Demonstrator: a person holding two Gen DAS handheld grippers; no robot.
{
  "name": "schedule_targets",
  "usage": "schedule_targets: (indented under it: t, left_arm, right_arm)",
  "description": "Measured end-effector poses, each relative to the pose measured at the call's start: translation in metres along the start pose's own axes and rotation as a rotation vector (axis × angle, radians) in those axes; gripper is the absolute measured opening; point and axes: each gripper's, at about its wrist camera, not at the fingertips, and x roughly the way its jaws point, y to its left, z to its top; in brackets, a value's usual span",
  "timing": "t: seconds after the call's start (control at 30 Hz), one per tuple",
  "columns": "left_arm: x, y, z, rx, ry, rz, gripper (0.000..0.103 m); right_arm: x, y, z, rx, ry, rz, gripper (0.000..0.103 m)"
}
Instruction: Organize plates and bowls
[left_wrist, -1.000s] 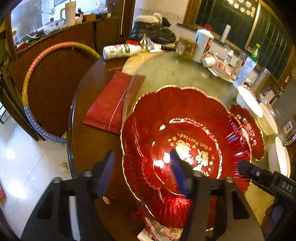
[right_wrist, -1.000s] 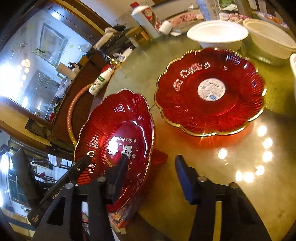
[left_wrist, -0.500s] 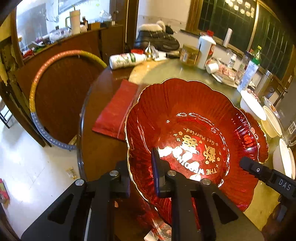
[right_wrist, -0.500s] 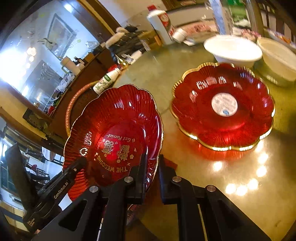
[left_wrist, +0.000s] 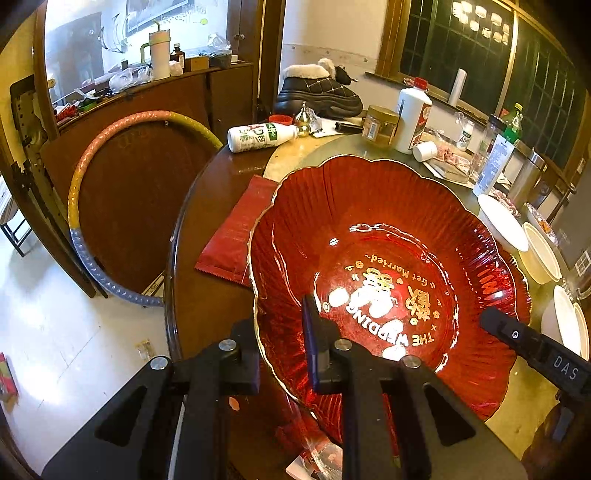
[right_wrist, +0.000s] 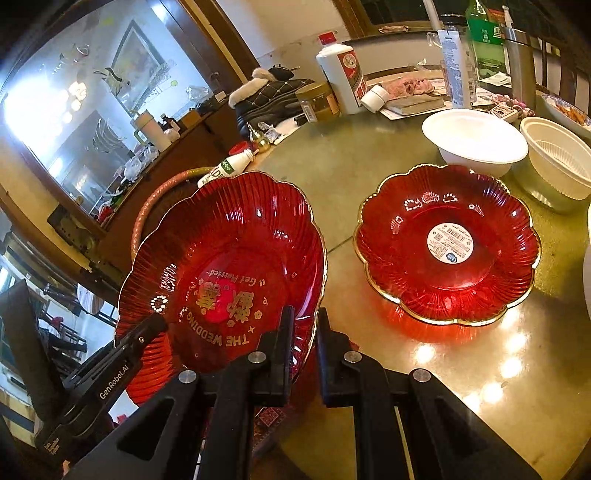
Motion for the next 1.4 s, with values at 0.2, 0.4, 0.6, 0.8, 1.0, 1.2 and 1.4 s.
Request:
schedule_targets:
  t: [0.2,0.4,0.6,0.8,1.0,1.2,1.4]
  left_arm:
    - [0.010,0.003,-0.009,-0.011,0.036,-0.003,0.015]
    - [0.013,0.002,-0.014,-0.010,0.044,-0.002,0.015]
    - [0.015,0.001,-0.015,-0.012,0.050,-0.005,0.015]
    - [0.027,-0.002,-0.016,-0.008,0.075,-0.014,0.016]
    - [0.031,-0.001,-0.015,-0.034,0.093,-0.037,0.023]
    - [0.009,0.018,-0.002,-0.112,0.029,0.023,0.064]
    - [-0.037,0.010,0.025,-0.168,-0.170,0.014,0.082]
  right_arm:
    - [0.009,0.002,-0.006,-0.027,0.025,-0.041,0.010]
    - [0.014,0.001,-0.009,-0.034,0.036,-0.059,0.010]
    - [0.014,-0.001,-0.010,-0.034,0.042,-0.067,0.010]
    - [0.019,-0.007,-0.010,-0.016,0.064,-0.081,0.013]
    - [0.016,-0.011,-0.011,-0.008,0.068,-0.063,0.026]
    - [-0.014,-0.032,-0.008,0.056,-0.030,-0.028,0.071]
    - [-0.048,-0.082,-0.003,0.200,-0.133,-0.018,0.074]
